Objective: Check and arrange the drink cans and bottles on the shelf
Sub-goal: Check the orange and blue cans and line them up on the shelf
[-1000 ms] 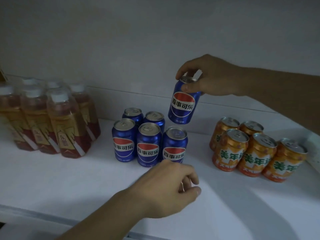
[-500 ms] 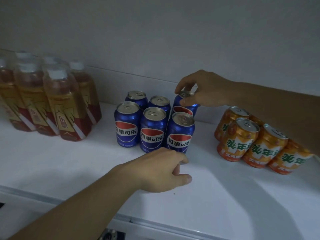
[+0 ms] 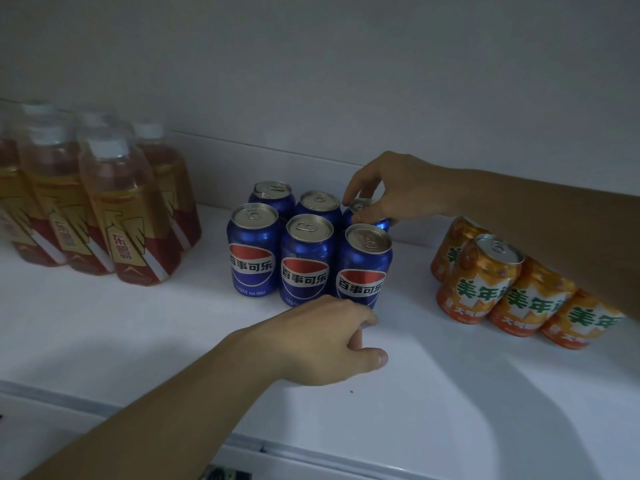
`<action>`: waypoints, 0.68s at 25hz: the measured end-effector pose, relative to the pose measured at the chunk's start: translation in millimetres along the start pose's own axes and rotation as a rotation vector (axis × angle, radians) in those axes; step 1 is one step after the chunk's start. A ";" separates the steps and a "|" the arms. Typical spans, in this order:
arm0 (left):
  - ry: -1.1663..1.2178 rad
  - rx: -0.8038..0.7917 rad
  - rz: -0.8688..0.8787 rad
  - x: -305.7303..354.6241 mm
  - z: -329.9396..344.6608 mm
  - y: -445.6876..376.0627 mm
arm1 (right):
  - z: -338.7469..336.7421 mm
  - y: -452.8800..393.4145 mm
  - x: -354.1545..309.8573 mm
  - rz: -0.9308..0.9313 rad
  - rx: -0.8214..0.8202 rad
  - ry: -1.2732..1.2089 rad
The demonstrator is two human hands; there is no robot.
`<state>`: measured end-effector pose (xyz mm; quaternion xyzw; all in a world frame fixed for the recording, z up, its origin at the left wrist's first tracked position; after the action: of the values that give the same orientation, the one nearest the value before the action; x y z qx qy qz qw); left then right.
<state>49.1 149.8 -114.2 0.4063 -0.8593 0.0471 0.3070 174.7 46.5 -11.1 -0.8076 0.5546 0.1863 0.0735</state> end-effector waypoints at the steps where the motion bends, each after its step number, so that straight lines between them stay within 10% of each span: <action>1: 0.018 0.001 -0.004 -1.1 -0.6 -0.4 | 0.5 -0.7 0.7 -0.001 -0.010 -0.011; 17: 0.090 0.041 -0.023 -15.6 -3.8 -3.6 | 3.5 0.8 13.5 -0.014 -0.014 -0.160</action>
<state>61.1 159.1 -120.6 0.4199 -0.8386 0.0793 0.3377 177.4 35.6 -19.4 -0.7945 0.5400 0.2535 0.1133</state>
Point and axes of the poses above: each hand's wrist, its own y-axis away from the middle knuckle, its own z-axis out of the palm, x = y × z, the point moved 7 cm from there along -y, towards the middle knuckle, and after that the axes turned 2 degrees about -y, right-handed, at the moved point
